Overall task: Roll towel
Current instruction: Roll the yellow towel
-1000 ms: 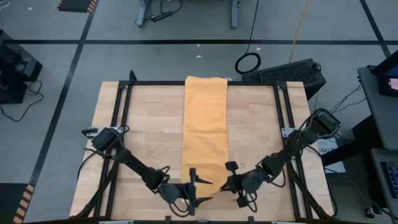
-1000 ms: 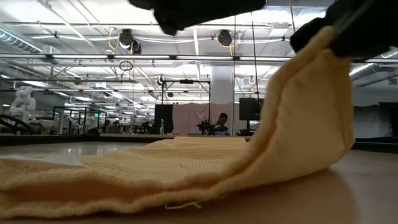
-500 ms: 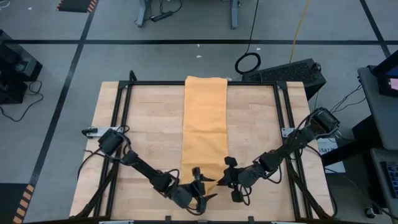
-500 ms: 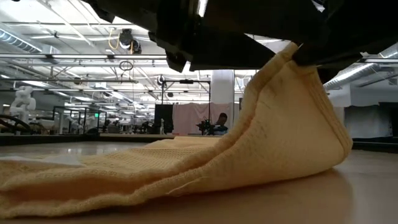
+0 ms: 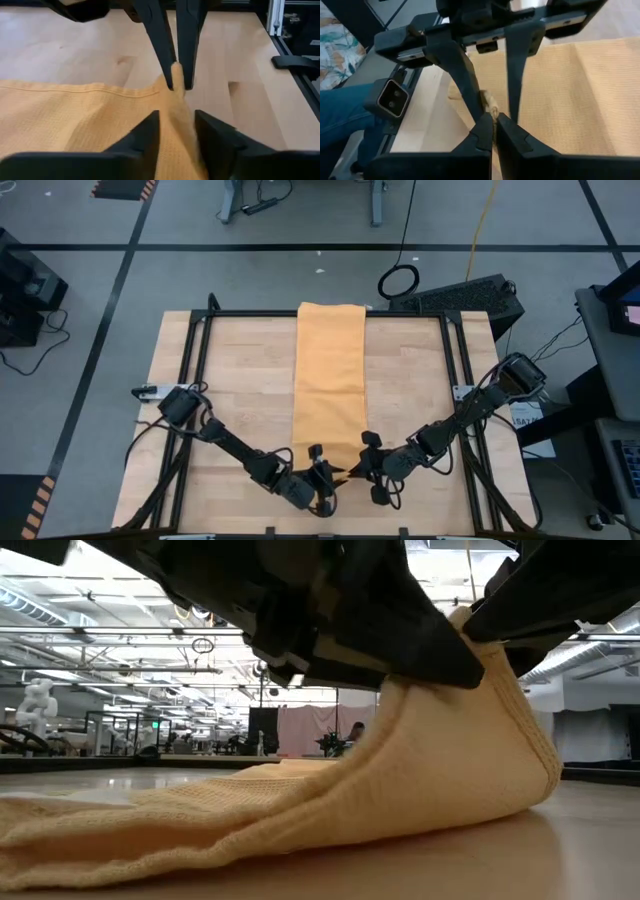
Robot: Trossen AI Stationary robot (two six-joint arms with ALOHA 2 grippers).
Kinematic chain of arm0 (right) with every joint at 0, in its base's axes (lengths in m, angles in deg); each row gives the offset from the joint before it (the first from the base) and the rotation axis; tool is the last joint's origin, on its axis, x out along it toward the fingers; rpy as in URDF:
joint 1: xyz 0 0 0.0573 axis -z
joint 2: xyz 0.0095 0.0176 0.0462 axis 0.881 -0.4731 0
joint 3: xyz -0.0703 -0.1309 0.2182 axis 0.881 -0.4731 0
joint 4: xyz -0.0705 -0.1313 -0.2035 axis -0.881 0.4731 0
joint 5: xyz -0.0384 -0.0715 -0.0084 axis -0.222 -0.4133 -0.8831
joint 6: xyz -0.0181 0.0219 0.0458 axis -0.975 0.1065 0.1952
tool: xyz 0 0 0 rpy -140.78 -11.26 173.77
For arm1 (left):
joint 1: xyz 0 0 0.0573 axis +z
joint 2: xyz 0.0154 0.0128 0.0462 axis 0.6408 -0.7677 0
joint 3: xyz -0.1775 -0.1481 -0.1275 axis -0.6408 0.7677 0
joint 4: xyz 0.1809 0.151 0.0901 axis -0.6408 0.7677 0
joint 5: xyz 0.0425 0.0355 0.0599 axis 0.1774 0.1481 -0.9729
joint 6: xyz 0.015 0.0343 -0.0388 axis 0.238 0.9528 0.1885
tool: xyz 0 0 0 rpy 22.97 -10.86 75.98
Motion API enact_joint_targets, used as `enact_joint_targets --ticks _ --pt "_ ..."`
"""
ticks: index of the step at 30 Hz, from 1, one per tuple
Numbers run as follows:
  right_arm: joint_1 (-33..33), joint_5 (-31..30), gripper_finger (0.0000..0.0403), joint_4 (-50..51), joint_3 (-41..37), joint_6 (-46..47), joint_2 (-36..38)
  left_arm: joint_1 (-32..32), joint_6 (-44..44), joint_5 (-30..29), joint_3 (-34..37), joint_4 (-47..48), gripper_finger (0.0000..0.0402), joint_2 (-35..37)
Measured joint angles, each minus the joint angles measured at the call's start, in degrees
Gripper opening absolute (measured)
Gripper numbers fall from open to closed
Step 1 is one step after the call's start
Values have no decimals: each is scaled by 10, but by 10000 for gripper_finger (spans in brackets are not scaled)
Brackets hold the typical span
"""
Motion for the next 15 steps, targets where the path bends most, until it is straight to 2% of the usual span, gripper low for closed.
enact_joint_targets --ticks 7,11,15 --pt "0 -3 8 0 0 -12 0 5 13 31 0 -2 12 0" --pt "-8 -4 46 5 0 -56 0 5 15 39 0 -3 11 0" --pt "-32 -17 124 51 0 -119 7 5 16 53 0 -12 11 0"
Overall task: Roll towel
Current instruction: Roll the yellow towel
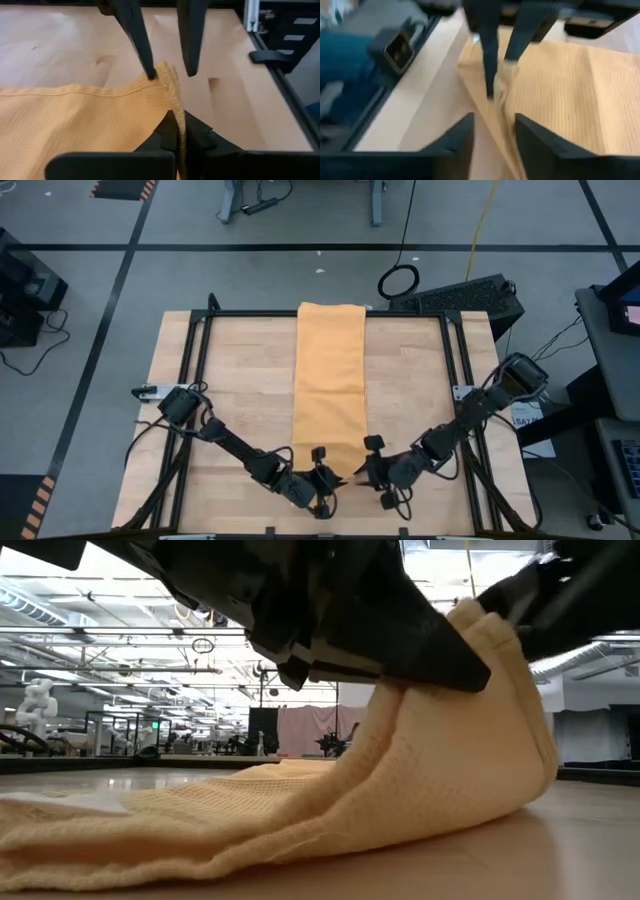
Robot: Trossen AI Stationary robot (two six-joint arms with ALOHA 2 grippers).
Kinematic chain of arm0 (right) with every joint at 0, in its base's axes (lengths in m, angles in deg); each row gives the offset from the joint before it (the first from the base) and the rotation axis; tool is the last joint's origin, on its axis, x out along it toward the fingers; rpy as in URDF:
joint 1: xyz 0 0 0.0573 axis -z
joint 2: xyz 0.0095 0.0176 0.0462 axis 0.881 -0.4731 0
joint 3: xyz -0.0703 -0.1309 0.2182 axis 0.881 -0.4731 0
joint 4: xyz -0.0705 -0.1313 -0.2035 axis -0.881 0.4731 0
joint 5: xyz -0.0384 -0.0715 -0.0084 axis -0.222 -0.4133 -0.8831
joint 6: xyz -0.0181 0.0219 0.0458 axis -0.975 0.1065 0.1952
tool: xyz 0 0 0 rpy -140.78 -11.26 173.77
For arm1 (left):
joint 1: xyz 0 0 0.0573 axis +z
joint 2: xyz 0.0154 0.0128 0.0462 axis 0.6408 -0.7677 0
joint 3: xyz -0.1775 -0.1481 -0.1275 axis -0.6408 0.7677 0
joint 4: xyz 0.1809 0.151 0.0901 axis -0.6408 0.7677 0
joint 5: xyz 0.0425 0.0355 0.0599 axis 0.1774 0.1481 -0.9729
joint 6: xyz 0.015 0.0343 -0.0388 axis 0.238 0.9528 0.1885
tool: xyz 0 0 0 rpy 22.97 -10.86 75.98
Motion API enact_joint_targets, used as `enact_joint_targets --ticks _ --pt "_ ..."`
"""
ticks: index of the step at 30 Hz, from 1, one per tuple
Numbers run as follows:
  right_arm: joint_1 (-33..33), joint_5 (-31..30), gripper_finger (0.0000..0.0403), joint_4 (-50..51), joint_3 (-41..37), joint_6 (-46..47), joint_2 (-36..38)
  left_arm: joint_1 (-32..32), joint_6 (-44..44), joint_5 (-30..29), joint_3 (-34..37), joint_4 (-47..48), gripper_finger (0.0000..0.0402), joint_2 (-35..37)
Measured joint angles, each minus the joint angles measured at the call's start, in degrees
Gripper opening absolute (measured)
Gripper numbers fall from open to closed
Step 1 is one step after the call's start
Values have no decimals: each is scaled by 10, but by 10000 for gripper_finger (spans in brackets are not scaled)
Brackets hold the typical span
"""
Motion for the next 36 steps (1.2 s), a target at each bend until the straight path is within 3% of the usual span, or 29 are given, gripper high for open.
enact_joint_targets --ticks 5,9,21,26,36 --pt "-29 -64 221 13 0 -48 1 1 0 15 0 -10 11 0" --pt "-43 -90 239 1 0 -109 1 5 0 28 0 -12 11 0" --pt "-27 -77 176 -64 0 -184 -22 7 5 48 0 -21 11 0" --pt "-19 -45 147 -78 0 -212 -23 9 5 53 0 -21 11 0" --pt "-17 -30 69 -74 0 -224 -23 11 11 57 0 -20 11 0"
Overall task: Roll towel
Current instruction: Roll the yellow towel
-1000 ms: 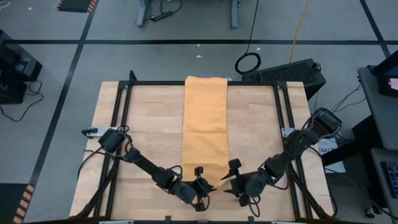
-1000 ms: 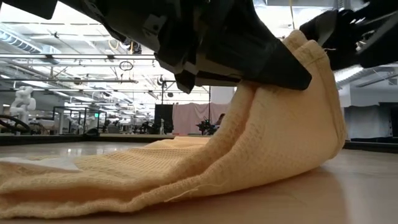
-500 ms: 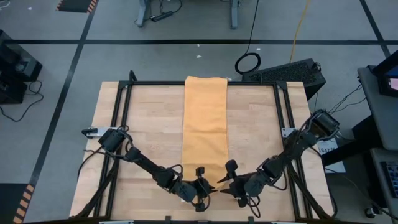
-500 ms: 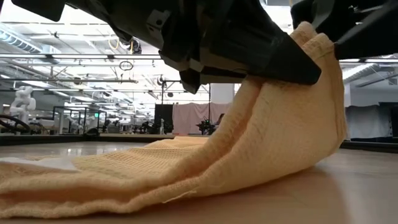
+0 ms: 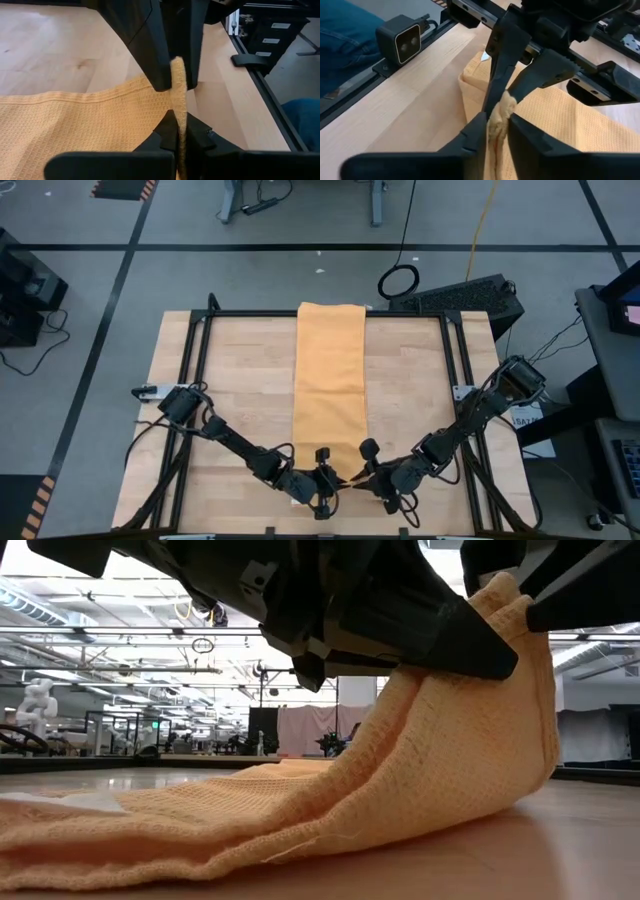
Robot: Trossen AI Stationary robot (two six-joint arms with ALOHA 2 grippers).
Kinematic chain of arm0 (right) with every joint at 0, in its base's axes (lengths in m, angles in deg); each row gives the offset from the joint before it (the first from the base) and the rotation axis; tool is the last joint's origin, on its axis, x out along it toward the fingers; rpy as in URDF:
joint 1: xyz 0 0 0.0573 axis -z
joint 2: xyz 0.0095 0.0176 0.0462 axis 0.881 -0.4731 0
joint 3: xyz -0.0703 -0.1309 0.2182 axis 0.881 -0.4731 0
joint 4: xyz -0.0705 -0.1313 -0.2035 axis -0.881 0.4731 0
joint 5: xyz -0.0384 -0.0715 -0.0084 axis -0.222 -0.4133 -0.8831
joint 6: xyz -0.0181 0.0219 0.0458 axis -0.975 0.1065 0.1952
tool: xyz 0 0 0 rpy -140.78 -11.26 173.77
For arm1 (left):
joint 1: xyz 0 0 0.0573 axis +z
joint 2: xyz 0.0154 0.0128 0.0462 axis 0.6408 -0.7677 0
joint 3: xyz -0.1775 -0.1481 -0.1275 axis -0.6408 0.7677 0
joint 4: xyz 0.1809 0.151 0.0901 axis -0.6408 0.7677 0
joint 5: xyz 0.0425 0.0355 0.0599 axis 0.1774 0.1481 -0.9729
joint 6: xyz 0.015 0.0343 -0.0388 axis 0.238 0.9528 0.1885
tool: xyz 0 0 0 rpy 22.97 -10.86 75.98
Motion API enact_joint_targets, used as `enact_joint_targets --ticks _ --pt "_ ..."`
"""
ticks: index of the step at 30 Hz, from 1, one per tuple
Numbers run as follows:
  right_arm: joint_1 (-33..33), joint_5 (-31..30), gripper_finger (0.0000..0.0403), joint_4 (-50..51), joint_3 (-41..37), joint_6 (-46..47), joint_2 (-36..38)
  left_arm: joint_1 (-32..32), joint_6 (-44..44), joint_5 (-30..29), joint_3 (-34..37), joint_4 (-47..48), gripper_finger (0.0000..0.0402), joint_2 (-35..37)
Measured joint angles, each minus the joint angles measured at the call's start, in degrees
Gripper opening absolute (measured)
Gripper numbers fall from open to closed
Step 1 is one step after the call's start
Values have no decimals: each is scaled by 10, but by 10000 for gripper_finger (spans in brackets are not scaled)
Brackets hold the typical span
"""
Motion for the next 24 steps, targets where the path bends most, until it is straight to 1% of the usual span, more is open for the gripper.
enact_joint_targets --ticks 5,7,9,12,14,15,18,20,22,24 --pt "0 0 11 -2 0 5 0 0 -1 0 0 0 11 0" --pt "0 0 8 -2 0 15 0 0 -1 -5 0 -7 12 0" --pt "0 0 9 -1 0 39 0 -4 29 4 0 -25 23 0" --pt "-7 -1 4 5 0 82 0 -18 49 11 0 -27 67 0" --pt "-15 -4 4 7 0 105 0 -29 49 -10 0 -18 108 0" --pt "-17 -8 4 7 0 119 0 -35 49 -25 0 -12 130 0" --pt "-25 -30 3 7 0 163 0 -56 36 -108 0 22 194 0" --pt "-29 -39 2 9 0 186 0 -74 24 -139 0 53 229 6" --pt "-30 -53 2 14 0 210 0 -97 8 -145 0 85 253 13" --pt "-30 -62 2 18 0 224 0 -120 -15 -151 0 135 263 19"
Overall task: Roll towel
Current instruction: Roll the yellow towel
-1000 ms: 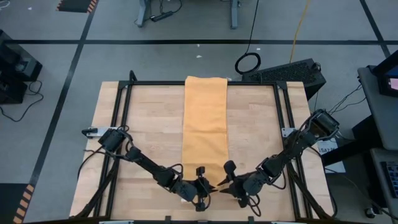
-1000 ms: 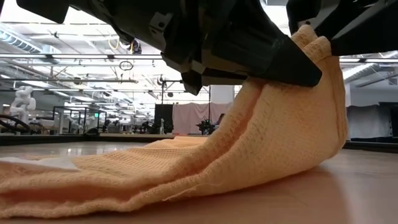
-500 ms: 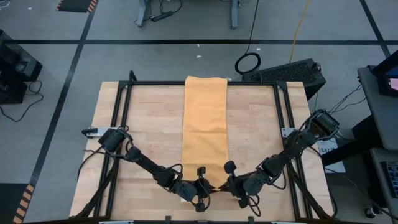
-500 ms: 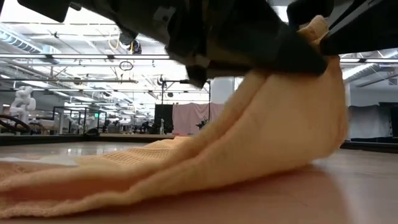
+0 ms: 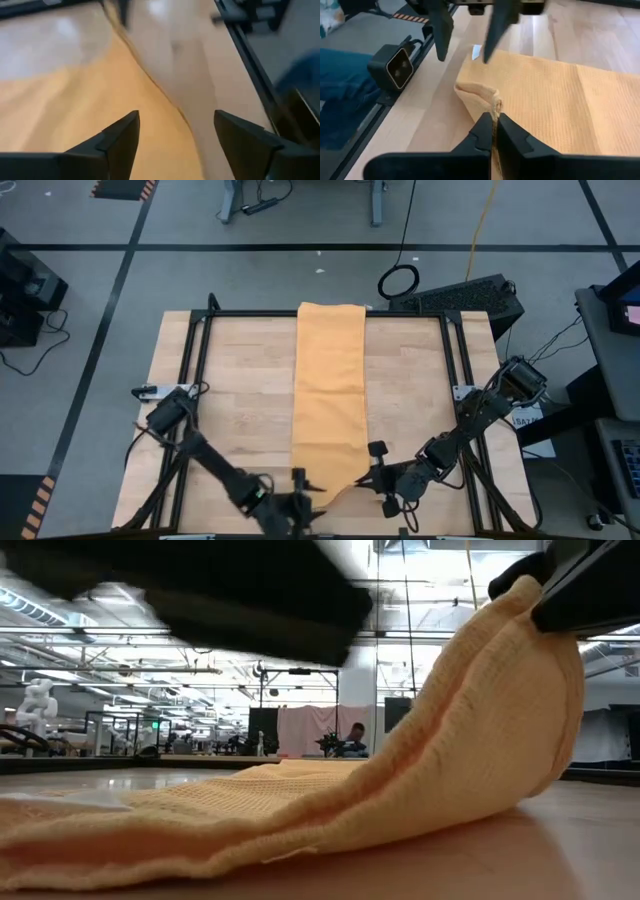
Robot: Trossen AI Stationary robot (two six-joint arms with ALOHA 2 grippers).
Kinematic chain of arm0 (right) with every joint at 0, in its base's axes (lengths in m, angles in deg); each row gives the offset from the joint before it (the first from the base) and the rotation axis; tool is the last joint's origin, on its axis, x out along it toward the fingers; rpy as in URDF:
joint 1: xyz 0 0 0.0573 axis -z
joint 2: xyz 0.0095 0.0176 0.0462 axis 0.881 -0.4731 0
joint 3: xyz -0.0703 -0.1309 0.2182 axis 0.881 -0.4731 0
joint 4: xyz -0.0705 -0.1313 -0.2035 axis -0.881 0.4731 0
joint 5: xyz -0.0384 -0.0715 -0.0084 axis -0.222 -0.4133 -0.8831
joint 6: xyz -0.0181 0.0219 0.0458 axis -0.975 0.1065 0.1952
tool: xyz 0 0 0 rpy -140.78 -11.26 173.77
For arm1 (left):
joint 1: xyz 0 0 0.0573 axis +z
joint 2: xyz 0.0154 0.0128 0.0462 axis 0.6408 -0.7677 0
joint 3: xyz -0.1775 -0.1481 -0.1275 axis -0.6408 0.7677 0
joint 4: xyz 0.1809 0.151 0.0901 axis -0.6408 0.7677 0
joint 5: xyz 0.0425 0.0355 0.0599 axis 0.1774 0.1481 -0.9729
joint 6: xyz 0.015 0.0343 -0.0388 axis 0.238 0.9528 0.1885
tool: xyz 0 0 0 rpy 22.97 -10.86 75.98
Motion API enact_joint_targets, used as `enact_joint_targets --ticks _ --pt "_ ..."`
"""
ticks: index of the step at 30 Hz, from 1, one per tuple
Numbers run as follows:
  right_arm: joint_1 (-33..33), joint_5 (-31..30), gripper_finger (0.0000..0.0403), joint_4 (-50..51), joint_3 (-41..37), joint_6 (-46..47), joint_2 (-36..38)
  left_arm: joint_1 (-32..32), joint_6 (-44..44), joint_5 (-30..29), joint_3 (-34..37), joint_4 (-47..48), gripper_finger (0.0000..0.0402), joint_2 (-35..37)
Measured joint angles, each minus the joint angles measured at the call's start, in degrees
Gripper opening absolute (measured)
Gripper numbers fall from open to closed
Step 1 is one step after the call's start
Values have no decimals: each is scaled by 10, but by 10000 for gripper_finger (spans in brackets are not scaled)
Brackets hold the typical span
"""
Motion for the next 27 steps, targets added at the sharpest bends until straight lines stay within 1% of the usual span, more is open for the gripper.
enact_joint_targets --ticks 3,6,8,12,17,20,24,27 --pt "1 -2 2 6 0 13 0 -34 -9 -6 0 68 262 1" --pt "4 -2 2 6 0 14 0 -71 44 -43 0 97 249 1" --pt "4 -2 2 6 0 14 0 -91 86 -55 0 121 239 1" --pt "4 -3 2 6 0 24 0 -113 101 -76 0 163 225 1" --pt "3 -2 2 6 0 28 0 -120 145 -75 0 219 211 1" --pt "4 -2 2 6 0 29 0 -111 174 -60 0 246 203 1" --pt "4 -2 2 6 0 37 0 -92 202 -47 -1 253 198 1" --pt "4 -2 2 6 0 38 0 -81 240 -14 -2 252 198 2"
